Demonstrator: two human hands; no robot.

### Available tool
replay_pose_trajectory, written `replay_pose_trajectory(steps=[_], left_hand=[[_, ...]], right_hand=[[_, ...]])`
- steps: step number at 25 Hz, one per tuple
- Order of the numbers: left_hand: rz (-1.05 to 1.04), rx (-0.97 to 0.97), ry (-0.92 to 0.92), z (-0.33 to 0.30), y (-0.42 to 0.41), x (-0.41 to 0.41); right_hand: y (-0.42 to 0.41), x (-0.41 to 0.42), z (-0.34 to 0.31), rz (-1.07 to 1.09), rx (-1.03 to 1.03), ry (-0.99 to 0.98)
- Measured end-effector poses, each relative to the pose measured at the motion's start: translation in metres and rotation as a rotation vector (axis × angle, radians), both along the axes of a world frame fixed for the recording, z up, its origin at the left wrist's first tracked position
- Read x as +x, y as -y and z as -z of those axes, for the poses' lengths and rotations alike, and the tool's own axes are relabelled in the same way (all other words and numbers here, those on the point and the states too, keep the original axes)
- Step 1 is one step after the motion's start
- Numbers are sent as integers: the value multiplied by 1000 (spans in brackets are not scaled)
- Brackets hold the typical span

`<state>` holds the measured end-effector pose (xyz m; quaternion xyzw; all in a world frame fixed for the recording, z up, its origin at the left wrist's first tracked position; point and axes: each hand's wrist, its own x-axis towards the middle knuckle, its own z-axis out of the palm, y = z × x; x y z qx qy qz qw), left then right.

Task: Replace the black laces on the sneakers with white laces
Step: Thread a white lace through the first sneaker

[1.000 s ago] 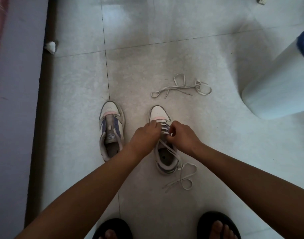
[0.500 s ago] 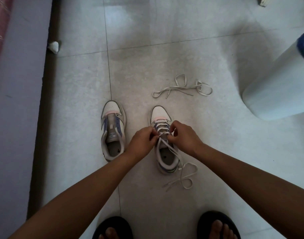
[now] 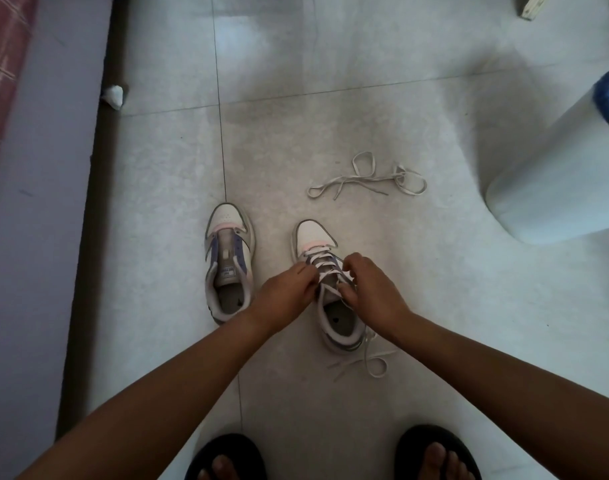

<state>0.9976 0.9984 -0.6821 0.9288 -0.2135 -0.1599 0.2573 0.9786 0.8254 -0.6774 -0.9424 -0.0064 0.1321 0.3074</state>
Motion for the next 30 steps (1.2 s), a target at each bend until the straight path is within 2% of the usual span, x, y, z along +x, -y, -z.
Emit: replay_pose_trajectory(steps=[2,4,5,7,9,12,14,17,19,22,24,26,28,29,30], left_hand=[[-52,-170,27,1,-9,-5],[-197,-254,18,3,-13,-14],[-277,-241,-46,4,-12,-21],[-344,-91,-255,5,-1,-35],[-325,27,-393,11,15,-43],[-484,11,-583,14,37,-47],[-569,-10,-664,13,44,-45],[-660,-20,-680,11,44,-36],[-675,-20,-665,11,41,-32],[-647,-40,-637,13,35,-37],[-628,-34,-623,13,33,-38],[-584,5,-629,12,32,-33],[-532,33,-644,5,30,-28],[-526,35,-638,0,28,-27],[-541,27,-607,-5,24,-27]], right_hand=[[1,-11,1,182,119,-86],[1,-25,2,265,184,-266],[2,-31,4,230,132,-331],[3,-35,2,107,-54,-368],[1,-31,-6,3,-247,-337],[-5,-29,-24,-190,-529,-207],[-8,-33,-37,-301,-573,-142],[-9,-50,-53,-462,-609,9],[-5,-61,-51,-477,-617,120],[-4,-70,-47,-472,-601,160],[-3,-64,-47,-421,-543,177],[-5,-57,-55,-262,-362,112],[0,-48,-60,-50,-54,-85],[1,-47,-61,77,167,-199],[3,-48,-62,175,325,-249]])
